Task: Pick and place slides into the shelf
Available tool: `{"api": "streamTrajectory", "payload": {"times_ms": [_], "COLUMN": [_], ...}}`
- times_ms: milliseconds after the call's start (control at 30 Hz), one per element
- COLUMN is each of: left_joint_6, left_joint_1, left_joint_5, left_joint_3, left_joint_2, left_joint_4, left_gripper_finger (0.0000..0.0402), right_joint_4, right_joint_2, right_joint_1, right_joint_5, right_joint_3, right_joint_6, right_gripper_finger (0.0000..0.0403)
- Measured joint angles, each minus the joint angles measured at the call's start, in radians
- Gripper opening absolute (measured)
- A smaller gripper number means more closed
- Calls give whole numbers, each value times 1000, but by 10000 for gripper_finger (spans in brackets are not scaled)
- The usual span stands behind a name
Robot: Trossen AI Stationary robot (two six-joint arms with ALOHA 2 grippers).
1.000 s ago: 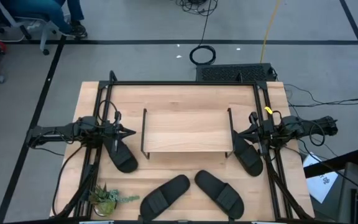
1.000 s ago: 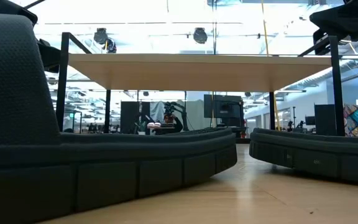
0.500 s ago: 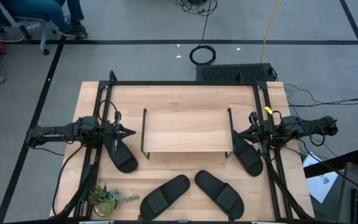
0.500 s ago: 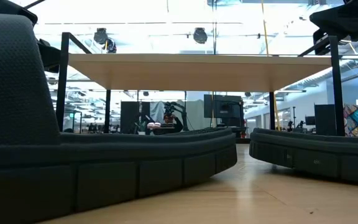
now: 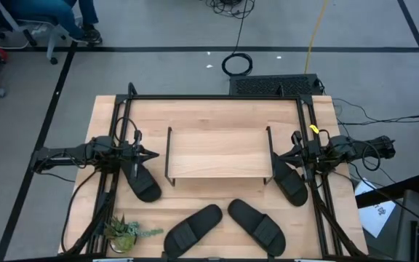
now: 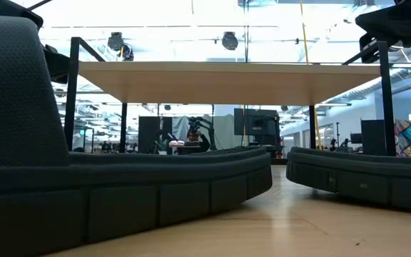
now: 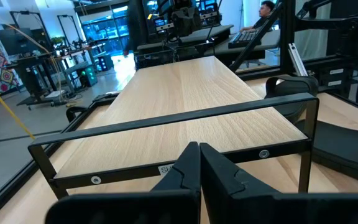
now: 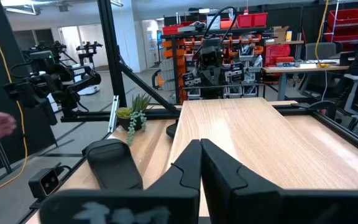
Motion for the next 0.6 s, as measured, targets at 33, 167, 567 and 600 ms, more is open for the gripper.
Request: {"api": "streamTrajectory", "payload": {"times_ms": [33, 167, 567, 600], "left_joint_6": [0, 0, 0, 0], "left_joint_1": [0, 0, 0, 0], "left_joint_5": [0, 0, 0, 0], "left_joint_3": [0, 0, 0, 0], "left_joint_2": [0, 0, 0, 0], "left_joint_4": [0, 0, 0, 0], "left_gripper_finger": [1, 1, 1, 1], "right_joint_4": [0, 0, 14, 27], "right_joint_2": [0, 0, 0, 0], "right_joint_1": [0, 0, 0, 0], "right_joint_5": [0, 0, 0, 0], "right_joint_3": [0, 0, 0, 0], "right_joint_6": [0, 0, 0, 1], "right_gripper_finger": [0, 0, 0, 0]}}
